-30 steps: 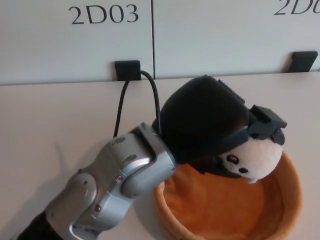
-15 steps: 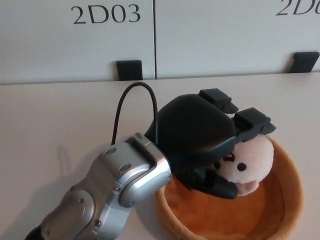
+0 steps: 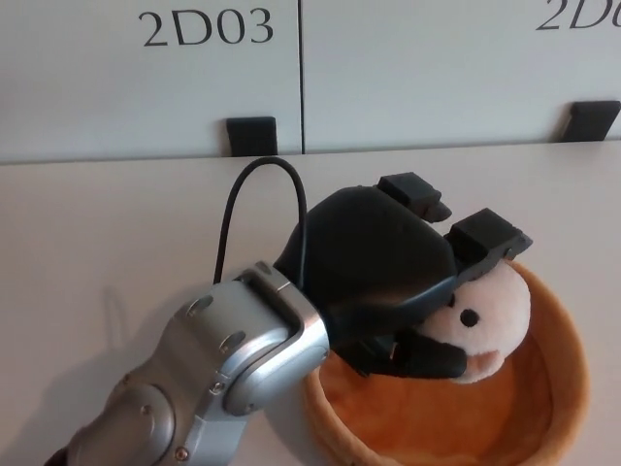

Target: The robot walks towards a table in front, picks a dumpling toy with left hand and puts it in an orange round plate

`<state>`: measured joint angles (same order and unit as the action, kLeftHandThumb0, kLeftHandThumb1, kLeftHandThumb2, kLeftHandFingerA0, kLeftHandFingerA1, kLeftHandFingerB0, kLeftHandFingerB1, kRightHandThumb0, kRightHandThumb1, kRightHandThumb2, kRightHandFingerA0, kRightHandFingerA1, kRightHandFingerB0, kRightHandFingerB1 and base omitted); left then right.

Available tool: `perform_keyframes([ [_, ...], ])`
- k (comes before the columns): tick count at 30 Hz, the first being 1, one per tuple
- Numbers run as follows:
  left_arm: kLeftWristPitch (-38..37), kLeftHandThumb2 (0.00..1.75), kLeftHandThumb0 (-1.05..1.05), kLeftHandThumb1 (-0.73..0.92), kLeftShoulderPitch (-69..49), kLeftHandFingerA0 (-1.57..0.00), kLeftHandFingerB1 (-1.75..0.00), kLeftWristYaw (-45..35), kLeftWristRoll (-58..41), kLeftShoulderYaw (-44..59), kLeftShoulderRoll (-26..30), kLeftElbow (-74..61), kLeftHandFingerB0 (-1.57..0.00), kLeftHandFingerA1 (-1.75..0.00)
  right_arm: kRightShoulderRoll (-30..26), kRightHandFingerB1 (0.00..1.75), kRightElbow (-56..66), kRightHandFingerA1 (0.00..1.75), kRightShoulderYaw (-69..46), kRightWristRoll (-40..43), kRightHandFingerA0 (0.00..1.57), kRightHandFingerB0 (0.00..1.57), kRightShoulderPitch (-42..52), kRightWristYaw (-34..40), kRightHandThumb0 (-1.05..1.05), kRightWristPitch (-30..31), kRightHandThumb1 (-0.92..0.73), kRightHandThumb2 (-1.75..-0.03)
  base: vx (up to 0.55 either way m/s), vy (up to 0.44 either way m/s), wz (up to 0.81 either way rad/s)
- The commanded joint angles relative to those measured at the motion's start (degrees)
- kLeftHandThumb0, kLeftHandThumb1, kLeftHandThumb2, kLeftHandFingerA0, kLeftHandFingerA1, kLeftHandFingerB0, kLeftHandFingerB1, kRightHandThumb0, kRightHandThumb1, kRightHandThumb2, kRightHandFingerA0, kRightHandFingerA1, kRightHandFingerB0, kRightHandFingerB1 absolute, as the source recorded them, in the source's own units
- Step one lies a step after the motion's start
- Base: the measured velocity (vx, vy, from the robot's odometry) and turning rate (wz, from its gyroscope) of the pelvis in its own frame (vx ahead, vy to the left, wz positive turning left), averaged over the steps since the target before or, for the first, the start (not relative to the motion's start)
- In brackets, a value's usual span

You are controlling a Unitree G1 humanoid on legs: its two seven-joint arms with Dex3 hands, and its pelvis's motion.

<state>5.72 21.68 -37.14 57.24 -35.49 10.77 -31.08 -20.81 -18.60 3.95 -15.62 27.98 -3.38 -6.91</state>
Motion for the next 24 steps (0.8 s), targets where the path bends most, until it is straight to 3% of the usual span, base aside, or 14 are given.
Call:
perform_keyframes([
  [1,0.8,1.02,-0.91,0.92,0.0,-0.31,-0.46,-3.2,1.5,0.7,0.0,-1.6,-0.16,-0.36,-1.1,0.48,0.1,0.67,-0.6,0.7,0.55,0.12,0.1,-1.5,-0.22,1.4,-0.5,-0.95,0.0,0.0,0.0],
  [3,1.1,1.01,-0.91,0.92,-1.1,-0.32,-0.46,-3.9,1.9,0.4,-0.2,-2.4,-0.15,-0.36,-1.3,0.48,0.1,0.67,0.0,-0.2,0.54,0.11,0.9,-1.4,-0.22,1.2,-0.5,-0.95,0.0,0.0,0.0],
  [4,1.2,1.01,-0.92,0.92,-1.2,-0.33,-0.46,-4.0,2.1,0.4,-0.3,-2.5,-0.14,-0.36,-1.3,0.34,-0.3,0.47,0.1,-0.1,0.63,0.24,0.9,-1.4,-0.26,0.8,-0.67,-0.6,0.0,0.0,0.0],
  [8,2.2,0.85,-1.01,0.92,-0.9,-0.29,-0.41,-5.9,4.5,-0.2,-1.4,-2.1,-0.08,-0.38,-2.0,0.38,0.1,0.49,1.0,-1.4,0.62,0.24,1.0,-1.3,-0.31,0.6,-0.66,-0.65,0.0,0.0,0.0],
  [9,2.4,0.64,-0.92,0.8,-0.7,-0.24,-0.43,-6.6,5.1,-0.3,-1.6,-2.1,-0.05,-0.35,-1.8,0.5,0.2,0.67,0.9,-1.3,0.56,0.15,1.0,-1.2,-0.19,0.9,-0.48,-0.94,0.0,0.0,0.0],
  [10,2.4,0.64,-0.92,0.8,-0.7,-0.24,-0.43,-6.6,5.1,-0.3,-1.6,-2.1,-0.05,-0.35,-1.8,0.5,0.2,0.67,0.9,-1.3,0.56,0.15,1.0,-1.2,-0.19,0.9,-0.48,-0.94,0.0,0.0,0.0],
  [11,3.2,0.93,-0.92,0.54,0.0,-0.13,-0.43,-8.9,5.3,-0.3,-2.2,-2.3,-0.04,-0.45,-1.5,0.36,-0.2,0.46,1.0,-1.5,0.66,0.28,0.8,-0.5,-0.21,1.0,-0.64,-0.58,0.0,0.0,0.0],
  [16,4.0,1.06,-0.99,0.66,0.9,-0.13,-0.45,-10.5,4.2,1.1,-3.6,-2.6,-0.06,-0.45,-1.5,0.36,0.9,0.46,1.2,-1.7,0.63,0.26,0.8,-0.6,-0.23,1.5,-0.64,-0.59,0.0,0.0,0.0],
  [17,3.8,0.82,-1.0,0.92,0.6,-0.16,-0.51,-9.0,4.3,1.6,-3.9,-2.3,-0.21,-0.38,-1.7,0.38,0.6,0.47,1.3,-1.9,0.64,0.26,0.8,-0.3,-0.26,0.5,-0.63,-0.61,0.0,0.0,0.0],
  [18,3.7,0.82,-1.0,0.92,0.6,-0.16,-0.51,-8.6,4.3,1.8,-4.0,-2.2,-0.21,-0.38,-1.7,0.38,0.4,0.47,1.4,-2.0,0.64,0.26,0.8,-0.2,-0.26,0.2,-0.63,-0.61,0.0,0.0,0.0],
  [19,3.4,1.3,-0.82,0.87,1.0,-0.24,-0.47,-8.1,4.9,2.2,-4.0,-2.1,-0.06,-0.52,-1.9,0.5,0.2,0.65,1.5,-2.4,0.55,0.15,0.5,-0.1,-0.19,0.3,-0.46,-0.91,0.0,0.0,0.0],
  [20,3.4,1.33,-0.74,0.88,1.8,-0.35,-0.45,-8.0,5.5,2.7,-4.2,-1.9,0.0,-0.54,-1.9,0.5,-0.1,0.65,1.6,-2.6,0.55,0.15,0.0,0.1,-0.19,0.2,-0.46,-0.91,0.0,0.0,0.0],
  [22,3.9,1.11,-0.91,0.86,2.1,-0.39,-0.54,-8.1,6.2,2.9,-4.7,-1.9,-0.18,-0.48,-1.8,0.5,-0.4,0.66,1.6,-2.6,0.57,0.15,-0.2,0.3,-0.17,-0.1,-0.45,-0.9,0.0,0.0,0.0],
  [24,4.6,1.11,-0.91,0.86,2.1,-0.39,-0.54,-8.2,7.0,3.1,-5.4,-1.8,-0.18,-0.48,-1.7,0.5,-0.7,0.66,1.6,-2.7,0.57,0.15,-0.4,0.5,-0.17,-0.3,-0.45,-0.9,0.0,0.0,0.0],
])
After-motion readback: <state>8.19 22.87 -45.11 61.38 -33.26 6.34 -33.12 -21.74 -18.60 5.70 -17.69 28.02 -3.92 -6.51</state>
